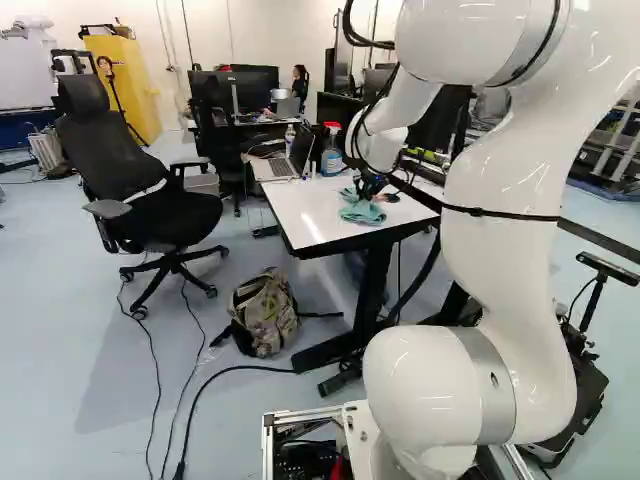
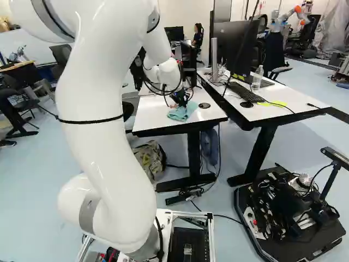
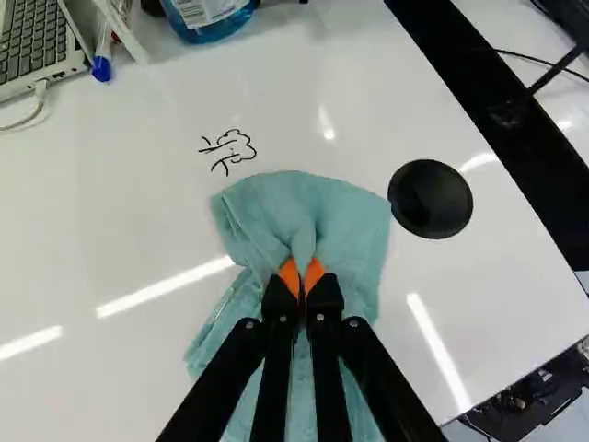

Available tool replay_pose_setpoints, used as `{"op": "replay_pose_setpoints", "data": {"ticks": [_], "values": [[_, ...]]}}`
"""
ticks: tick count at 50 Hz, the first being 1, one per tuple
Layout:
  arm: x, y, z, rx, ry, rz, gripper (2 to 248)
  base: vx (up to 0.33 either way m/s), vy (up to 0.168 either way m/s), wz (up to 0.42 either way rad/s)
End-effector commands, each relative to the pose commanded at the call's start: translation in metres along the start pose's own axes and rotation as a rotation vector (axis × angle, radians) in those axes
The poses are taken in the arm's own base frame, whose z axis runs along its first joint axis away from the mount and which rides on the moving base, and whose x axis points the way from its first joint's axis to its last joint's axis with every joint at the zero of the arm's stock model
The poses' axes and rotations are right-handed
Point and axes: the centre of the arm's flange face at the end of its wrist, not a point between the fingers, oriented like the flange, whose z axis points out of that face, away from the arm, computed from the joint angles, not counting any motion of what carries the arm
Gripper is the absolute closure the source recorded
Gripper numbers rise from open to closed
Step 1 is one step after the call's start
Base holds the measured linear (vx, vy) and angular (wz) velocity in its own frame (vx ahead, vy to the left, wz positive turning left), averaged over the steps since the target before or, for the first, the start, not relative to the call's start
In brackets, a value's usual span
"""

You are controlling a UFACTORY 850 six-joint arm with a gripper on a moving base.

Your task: Clean the table with the green towel

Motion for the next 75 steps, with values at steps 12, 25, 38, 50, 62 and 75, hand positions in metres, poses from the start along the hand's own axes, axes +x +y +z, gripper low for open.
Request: {"op": "replay_pose_setpoints", "data": {"ticks": [12,25,38,50,62,75], "values": [[0.016,-0.012,0.013,0.012,0.013,-0.016,223,0.000,0.000,0.000],[0.028,-0.024,0.023,0.022,0.024,-0.030,223,0.000,0.000,0.000],[0.029,-0.024,0.020,0.022,0.027,-0.030,223,0.000,0.000,0.000],[0.031,-0.024,0.005,0.023,0.045,-0.031,223,0.000,0.000,0.000],[0.031,-0.028,-0.015,0.028,0.064,-0.037,223,0.000,0.000,0.000],[0.022,-0.038,-0.026,0.039,0.064,-0.051,223,0.000,0.000,0.000]]}}
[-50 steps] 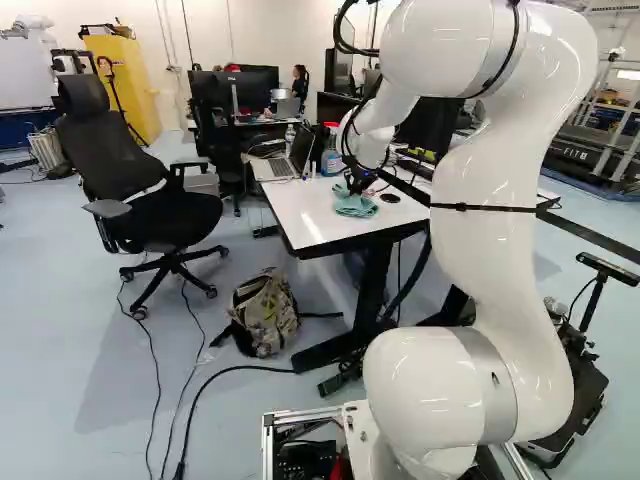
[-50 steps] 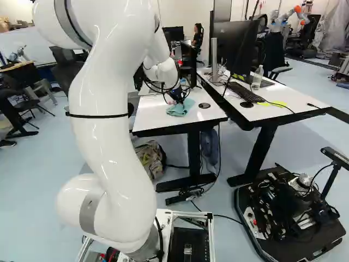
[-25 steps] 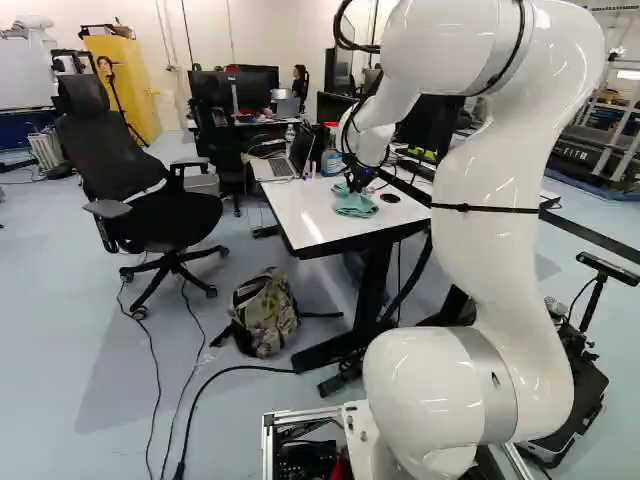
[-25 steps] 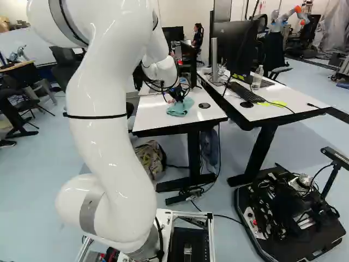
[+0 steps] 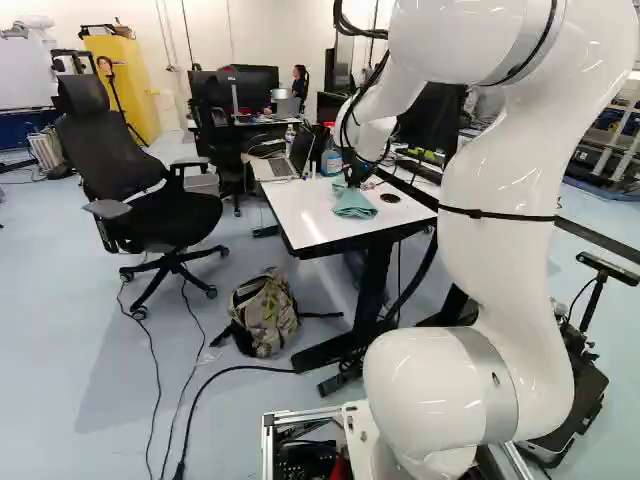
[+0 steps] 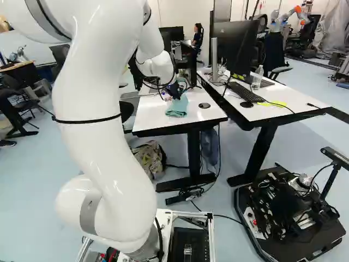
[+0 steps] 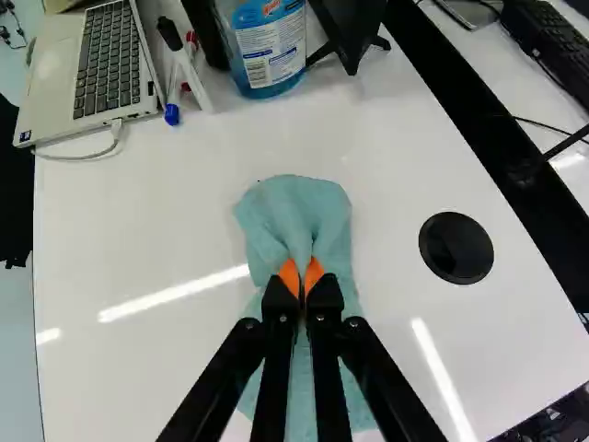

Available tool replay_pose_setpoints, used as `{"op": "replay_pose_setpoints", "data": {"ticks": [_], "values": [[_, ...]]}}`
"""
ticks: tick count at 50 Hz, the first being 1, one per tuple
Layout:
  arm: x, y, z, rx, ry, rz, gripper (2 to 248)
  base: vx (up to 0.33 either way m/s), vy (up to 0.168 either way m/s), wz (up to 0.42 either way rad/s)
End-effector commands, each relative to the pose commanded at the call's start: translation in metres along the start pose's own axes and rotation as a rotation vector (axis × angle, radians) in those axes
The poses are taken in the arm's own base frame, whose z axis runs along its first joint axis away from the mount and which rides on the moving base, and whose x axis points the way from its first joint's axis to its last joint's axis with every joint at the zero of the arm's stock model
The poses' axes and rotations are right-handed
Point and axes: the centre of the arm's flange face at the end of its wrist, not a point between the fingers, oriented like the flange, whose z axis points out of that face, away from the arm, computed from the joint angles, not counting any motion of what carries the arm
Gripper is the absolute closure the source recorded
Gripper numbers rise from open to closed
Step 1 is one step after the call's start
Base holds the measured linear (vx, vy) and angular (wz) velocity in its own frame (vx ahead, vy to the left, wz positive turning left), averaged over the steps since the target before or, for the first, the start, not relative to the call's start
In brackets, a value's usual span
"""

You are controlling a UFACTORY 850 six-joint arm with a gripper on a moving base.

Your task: Clean the table with the green towel

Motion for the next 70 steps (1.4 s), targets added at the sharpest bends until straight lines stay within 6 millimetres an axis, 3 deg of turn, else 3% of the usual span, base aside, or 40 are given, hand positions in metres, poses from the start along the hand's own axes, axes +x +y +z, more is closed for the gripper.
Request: {"op": "replay_pose_setpoints", "data": {"ticks": [56,70], "values": [[-0.046,-0.049,-0.038,0.056,-0.026,-0.074,223,0.000,0.000,0.000],[-0.049,-0.056,-0.041,0.064,-0.027,-0.084,223,0.000,0.000,0.000]]}}
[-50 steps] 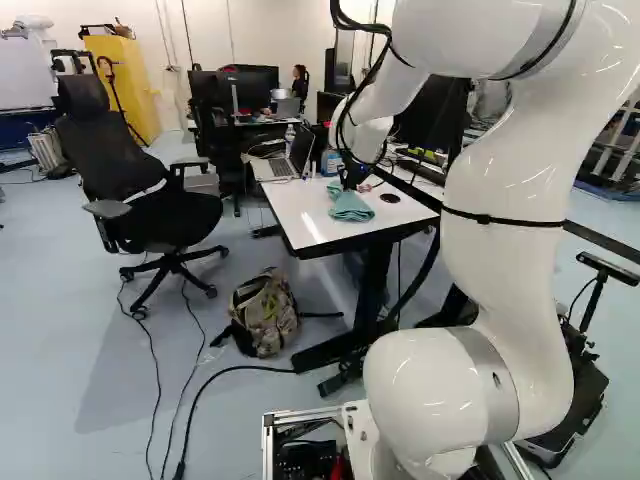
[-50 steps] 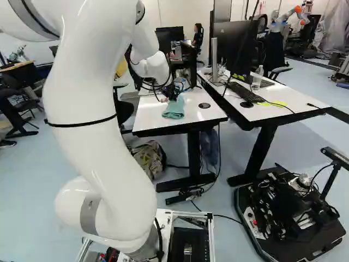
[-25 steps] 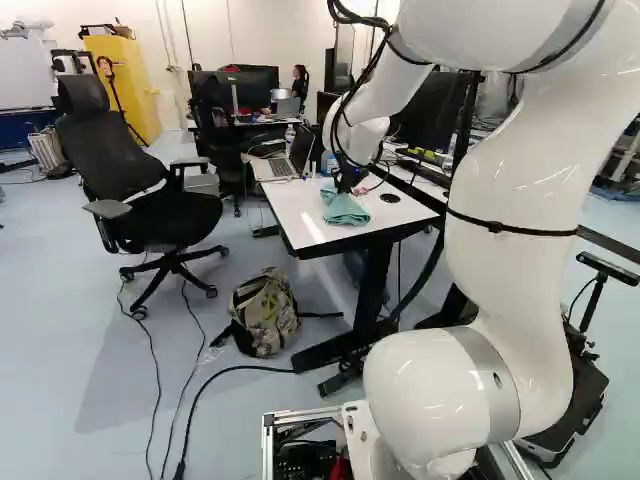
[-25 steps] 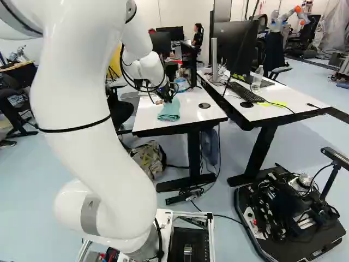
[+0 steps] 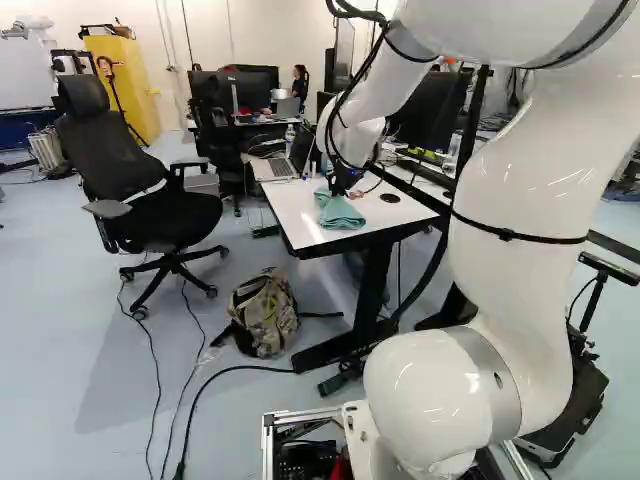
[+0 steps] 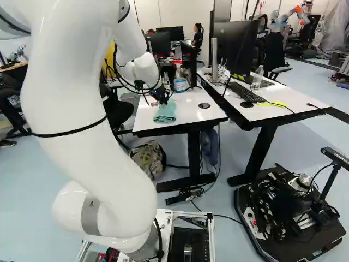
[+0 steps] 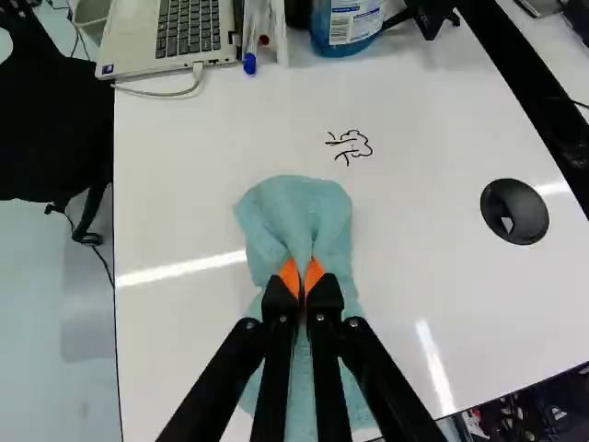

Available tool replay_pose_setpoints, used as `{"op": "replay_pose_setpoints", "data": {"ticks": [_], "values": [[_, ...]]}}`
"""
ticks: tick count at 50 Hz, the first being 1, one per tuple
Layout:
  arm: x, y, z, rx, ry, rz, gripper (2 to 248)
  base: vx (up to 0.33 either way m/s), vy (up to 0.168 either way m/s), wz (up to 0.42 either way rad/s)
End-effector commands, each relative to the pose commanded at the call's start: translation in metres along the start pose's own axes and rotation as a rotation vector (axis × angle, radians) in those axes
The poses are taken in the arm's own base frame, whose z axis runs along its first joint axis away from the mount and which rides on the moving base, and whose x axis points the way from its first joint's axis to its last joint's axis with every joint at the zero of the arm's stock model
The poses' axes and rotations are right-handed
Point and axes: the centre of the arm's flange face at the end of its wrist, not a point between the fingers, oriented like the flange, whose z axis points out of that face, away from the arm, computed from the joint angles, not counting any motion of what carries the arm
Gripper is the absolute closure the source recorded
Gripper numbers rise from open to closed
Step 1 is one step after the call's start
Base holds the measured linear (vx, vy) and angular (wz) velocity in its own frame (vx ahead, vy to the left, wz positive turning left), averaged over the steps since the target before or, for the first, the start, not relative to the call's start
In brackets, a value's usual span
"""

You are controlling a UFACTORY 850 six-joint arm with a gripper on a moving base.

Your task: Clean the table with the green towel

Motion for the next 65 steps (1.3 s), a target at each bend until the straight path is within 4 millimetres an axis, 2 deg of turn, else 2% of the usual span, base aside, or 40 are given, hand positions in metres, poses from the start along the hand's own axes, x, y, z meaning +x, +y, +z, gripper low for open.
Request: {"op": "replay_pose_setpoints", "data": {"ticks": [65], "values": [[0.0009,-0.0006,-0.0020,0.007,0.004,0.058,223,0.000,0.000,0.000]]}}
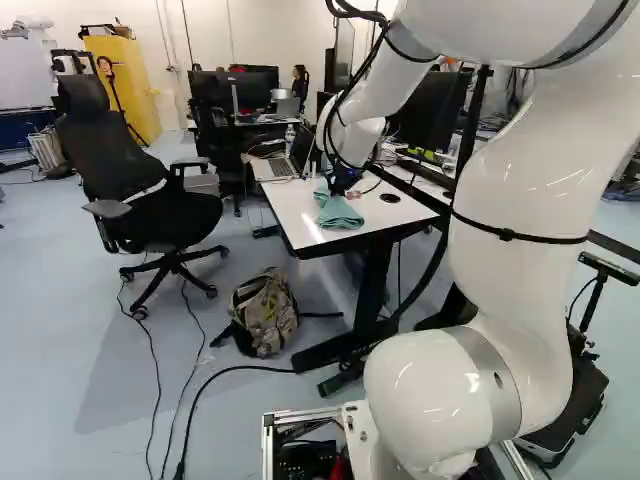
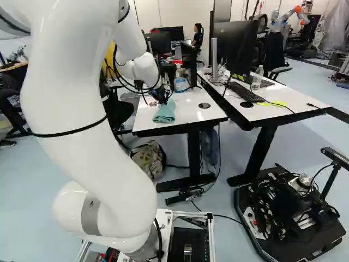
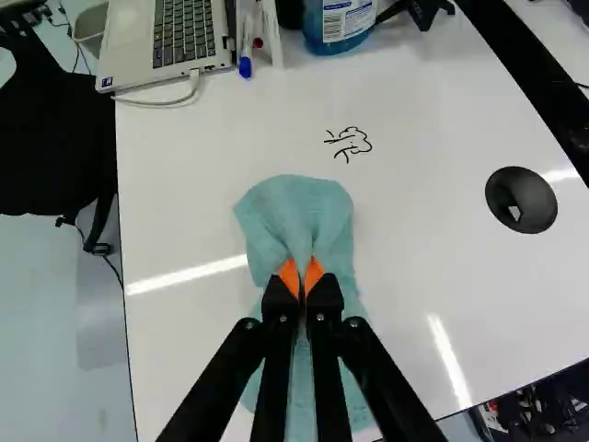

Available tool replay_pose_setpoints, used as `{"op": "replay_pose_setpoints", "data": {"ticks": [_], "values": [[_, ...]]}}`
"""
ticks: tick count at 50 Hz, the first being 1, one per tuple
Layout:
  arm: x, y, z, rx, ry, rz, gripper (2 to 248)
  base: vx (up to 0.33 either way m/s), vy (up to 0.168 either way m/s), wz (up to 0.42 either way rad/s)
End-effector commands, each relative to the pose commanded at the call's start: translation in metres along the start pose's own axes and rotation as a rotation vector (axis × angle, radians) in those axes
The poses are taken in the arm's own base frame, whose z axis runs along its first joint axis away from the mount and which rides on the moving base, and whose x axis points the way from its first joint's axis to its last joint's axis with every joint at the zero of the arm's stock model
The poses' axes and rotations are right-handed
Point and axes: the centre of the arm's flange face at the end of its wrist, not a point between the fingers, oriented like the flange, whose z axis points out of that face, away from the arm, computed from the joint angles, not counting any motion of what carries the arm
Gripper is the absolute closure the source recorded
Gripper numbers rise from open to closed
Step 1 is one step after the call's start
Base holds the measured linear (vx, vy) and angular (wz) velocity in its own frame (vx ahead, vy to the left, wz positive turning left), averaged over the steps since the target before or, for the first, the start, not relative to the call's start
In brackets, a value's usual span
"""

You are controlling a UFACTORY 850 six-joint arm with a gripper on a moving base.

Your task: Clean the table with the green towel

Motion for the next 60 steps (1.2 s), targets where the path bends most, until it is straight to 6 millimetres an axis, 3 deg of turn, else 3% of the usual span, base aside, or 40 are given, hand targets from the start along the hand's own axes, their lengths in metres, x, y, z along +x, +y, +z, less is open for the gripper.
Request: {"op": "replay_pose_setpoints", "data": {"ticks": [22,60], "values": [[0.016,0.007,-0.020,-0.006,0.050,0.012,223,0.000,0.000,0.000],[0.056,0.036,0.010,-0.038,0.070,0.053,223,0.000,0.000,0.000]]}}
